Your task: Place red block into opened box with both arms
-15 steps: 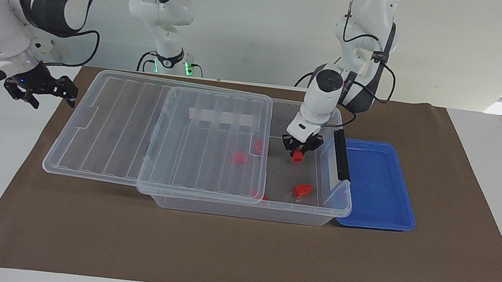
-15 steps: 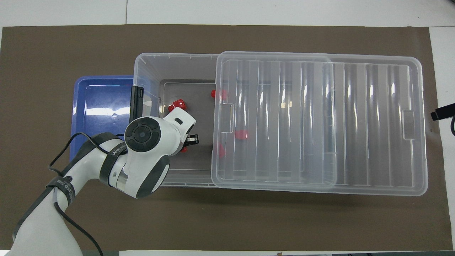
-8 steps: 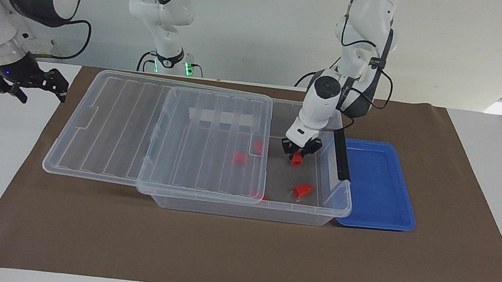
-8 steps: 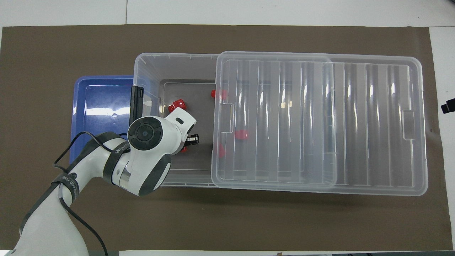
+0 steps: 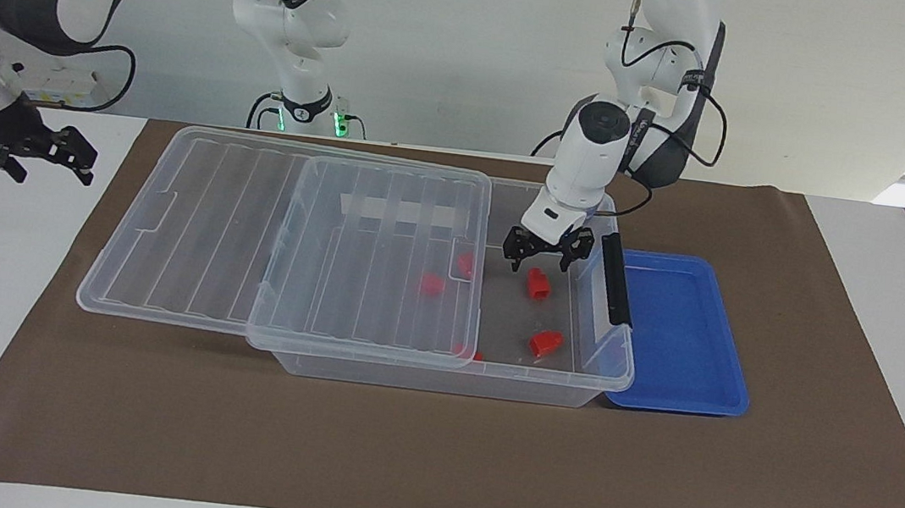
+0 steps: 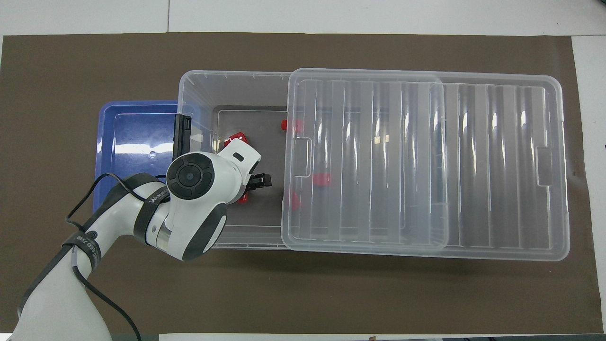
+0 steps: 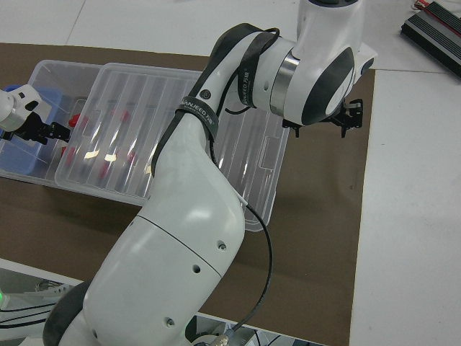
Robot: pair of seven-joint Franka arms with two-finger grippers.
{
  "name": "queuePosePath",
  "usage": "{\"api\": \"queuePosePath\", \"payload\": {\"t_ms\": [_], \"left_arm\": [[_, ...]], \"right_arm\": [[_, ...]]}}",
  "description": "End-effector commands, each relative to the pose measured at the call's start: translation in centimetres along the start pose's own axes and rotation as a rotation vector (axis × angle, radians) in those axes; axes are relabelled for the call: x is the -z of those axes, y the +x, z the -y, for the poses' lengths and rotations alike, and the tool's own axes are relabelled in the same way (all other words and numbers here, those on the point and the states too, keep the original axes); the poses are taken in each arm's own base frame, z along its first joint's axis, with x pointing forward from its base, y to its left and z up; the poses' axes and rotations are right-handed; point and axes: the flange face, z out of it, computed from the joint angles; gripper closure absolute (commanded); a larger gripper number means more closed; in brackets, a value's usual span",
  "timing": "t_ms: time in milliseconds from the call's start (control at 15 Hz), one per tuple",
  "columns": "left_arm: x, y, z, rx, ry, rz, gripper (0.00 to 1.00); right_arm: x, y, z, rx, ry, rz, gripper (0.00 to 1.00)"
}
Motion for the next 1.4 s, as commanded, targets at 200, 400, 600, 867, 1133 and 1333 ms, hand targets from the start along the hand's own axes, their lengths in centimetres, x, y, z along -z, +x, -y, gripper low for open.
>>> {"api": "queuePosePath", "payload": {"t_ms": [200,400,600,867,1133,1333], "left_arm": [[10.1,1.7,3.6,0.035,-0.008,-0.068,0.00],[13.8,3.7,7.7,-0.025,0.015,-0.053,0.00],[16.3,5.9,12.7,-0.082,0.033,-0.041,0.00],[19.7,7.8,18.1,-0.116,0.043,-0.035,0.00],[22.2,9.1,21.4,-0.119,0.046,-0.002,0.00],[23.2,9.4,23.0,-0.113,0.048,0.043,0.00]], "right_arm": [[-0.6,-0.8,-0.1,-0.011,0.021,-0.010,0.00],[-0.6,-0.9,-0.3,-0.013,0.020,-0.016,0.00],[-0.8,-0.2,0.7,-0.004,0.032,-0.041,0.00],[-0.9,-0.6,-0.2,0.007,0.029,-0.042,0.00],[-2.1,-1.6,-2.4,0.048,0.018,-0.053,0.28],[-4.1,-1.8,-1.9,0.042,0.028,-0.057,0.97]]}}
